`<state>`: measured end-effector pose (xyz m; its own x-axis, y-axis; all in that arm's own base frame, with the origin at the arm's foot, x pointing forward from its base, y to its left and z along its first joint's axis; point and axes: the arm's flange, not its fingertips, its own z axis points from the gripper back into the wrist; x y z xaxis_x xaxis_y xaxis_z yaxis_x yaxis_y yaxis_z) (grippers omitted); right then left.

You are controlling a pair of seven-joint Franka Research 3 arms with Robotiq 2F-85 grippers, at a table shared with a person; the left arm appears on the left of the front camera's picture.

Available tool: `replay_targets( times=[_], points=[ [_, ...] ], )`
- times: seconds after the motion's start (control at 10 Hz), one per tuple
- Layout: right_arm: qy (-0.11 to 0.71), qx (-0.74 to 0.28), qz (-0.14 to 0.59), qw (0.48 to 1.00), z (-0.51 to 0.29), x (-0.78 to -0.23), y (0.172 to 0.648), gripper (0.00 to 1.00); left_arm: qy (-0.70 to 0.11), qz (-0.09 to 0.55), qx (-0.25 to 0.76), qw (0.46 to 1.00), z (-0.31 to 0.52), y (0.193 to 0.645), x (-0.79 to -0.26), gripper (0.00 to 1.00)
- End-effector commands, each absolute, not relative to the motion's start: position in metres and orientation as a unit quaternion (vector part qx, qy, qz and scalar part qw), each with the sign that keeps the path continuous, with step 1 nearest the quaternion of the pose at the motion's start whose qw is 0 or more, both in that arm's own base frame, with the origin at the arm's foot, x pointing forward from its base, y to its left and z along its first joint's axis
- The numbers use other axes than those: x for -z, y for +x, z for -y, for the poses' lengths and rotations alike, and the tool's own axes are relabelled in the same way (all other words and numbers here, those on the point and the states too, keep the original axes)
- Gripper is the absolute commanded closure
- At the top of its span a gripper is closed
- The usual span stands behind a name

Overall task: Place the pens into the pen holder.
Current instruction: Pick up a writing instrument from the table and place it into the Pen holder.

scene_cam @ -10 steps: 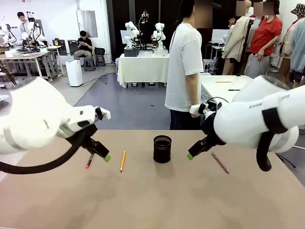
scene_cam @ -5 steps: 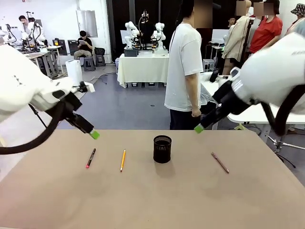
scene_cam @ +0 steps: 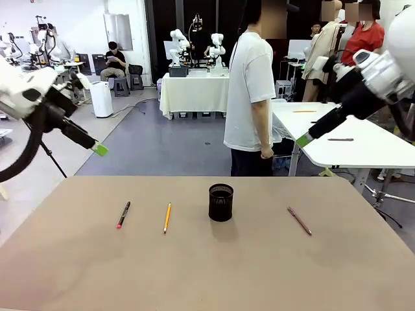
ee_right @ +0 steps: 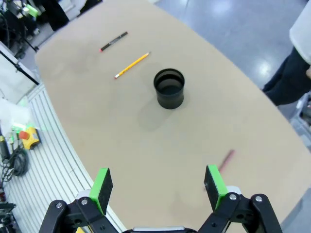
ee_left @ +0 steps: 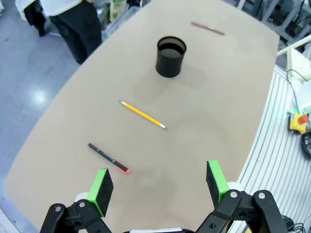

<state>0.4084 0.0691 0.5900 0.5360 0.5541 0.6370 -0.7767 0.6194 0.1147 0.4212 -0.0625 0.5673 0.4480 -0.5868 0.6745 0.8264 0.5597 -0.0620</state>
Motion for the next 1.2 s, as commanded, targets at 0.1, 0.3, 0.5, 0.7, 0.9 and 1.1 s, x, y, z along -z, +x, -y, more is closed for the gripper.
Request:
replay_targets(
  times=[0.1,0.3,0.5,0.7,0.9,1.1],
  points=[
    [0.210,-0.397,0.326,0.832,-0.034,-0.614,0.422,0.00,-0.189,0.329,0.431,0.819,0.044,0.429,-0.588,0.00],
    [0.214,-0.405,0.348,0.818,-0.008,-0.629,0.426,0.00,-0.180,0.343,0.431,0.815,0.035,0.430,-0.596,0.00],
    [0.214,-0.397,0.369,0.813,0.016,-0.641,0.428,0.00,-0.146,0.372,0.435,0.807,0.027,0.427,-0.601,0.00],
    [0.213,-0.387,0.381,0.812,0.037,-0.643,0.428,0.00,-0.136,0.372,0.425,0.814,0.022,0.427,-0.610,0.00],
    [0.209,-0.385,0.382,0.814,0.046,-0.643,0.425,0.00,-0.124,0.381,0.416,0.816,0.019,0.427,-0.622,0.00],
    [0.212,-0.376,0.388,0.814,0.056,-0.641,0.422,0.00,-0.122,0.381,0.414,0.818,0.017,0.428,-0.625,0.00]
  ],
)
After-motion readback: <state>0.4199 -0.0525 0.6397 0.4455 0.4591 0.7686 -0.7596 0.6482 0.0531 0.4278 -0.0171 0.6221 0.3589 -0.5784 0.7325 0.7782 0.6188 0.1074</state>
